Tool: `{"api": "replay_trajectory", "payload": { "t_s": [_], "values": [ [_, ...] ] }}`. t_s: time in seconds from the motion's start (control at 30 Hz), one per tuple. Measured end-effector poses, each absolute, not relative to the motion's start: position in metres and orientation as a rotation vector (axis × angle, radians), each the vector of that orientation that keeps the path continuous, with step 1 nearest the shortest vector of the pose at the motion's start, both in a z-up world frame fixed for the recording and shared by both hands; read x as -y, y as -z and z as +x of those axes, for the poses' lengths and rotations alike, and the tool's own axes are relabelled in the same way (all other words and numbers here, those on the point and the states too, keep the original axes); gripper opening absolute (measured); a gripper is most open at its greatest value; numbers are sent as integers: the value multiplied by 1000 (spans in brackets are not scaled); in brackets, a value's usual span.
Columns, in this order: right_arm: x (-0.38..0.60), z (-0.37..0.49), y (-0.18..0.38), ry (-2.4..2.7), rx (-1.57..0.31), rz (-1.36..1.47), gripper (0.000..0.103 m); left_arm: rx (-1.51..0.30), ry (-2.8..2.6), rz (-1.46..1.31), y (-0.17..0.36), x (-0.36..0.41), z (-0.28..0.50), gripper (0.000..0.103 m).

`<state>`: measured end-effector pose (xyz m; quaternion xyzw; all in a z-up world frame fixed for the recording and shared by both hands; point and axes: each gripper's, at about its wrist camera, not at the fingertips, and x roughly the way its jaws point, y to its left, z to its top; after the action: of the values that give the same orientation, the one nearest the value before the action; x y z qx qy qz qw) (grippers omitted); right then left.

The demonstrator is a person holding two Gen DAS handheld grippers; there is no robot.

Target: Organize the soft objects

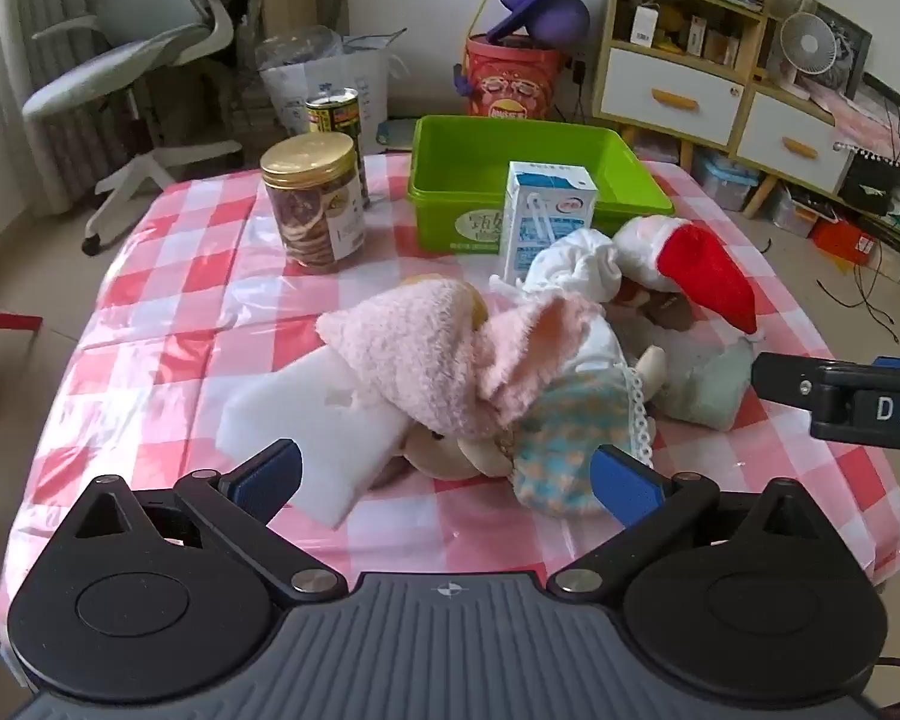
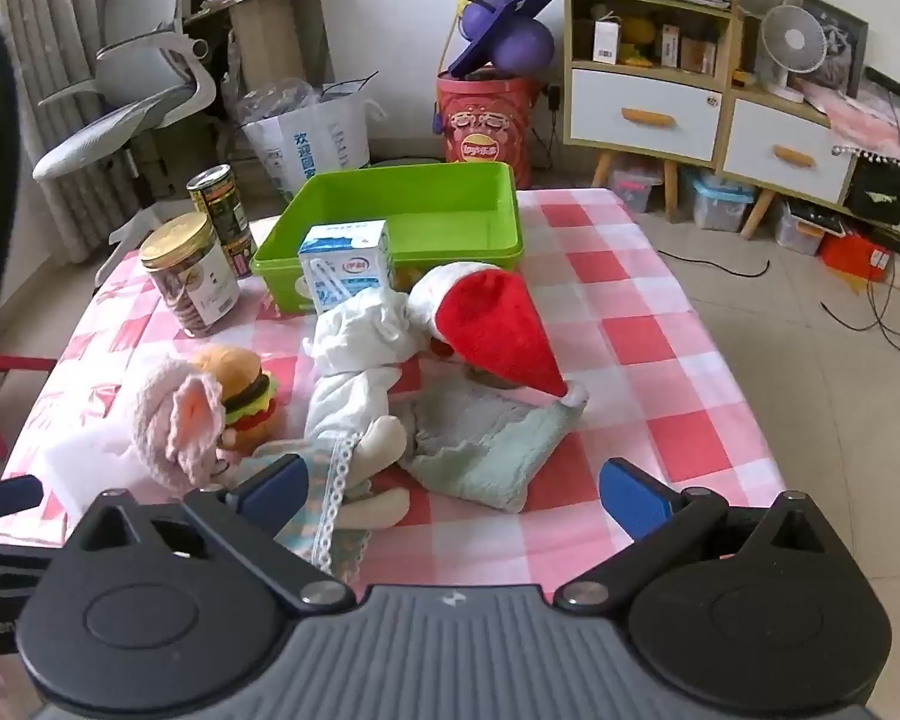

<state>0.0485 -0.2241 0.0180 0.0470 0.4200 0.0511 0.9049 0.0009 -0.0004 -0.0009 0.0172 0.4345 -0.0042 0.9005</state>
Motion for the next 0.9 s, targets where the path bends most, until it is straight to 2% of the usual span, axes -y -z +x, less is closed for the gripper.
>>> {"api": "replay_trajectory", "payload": {
  "t_s": [0.9],
  "values": [
    [228, 48, -18, -107, -867, 136, 84, -884, -2, 15, 2, -3, 1, 98]
  ]
}}
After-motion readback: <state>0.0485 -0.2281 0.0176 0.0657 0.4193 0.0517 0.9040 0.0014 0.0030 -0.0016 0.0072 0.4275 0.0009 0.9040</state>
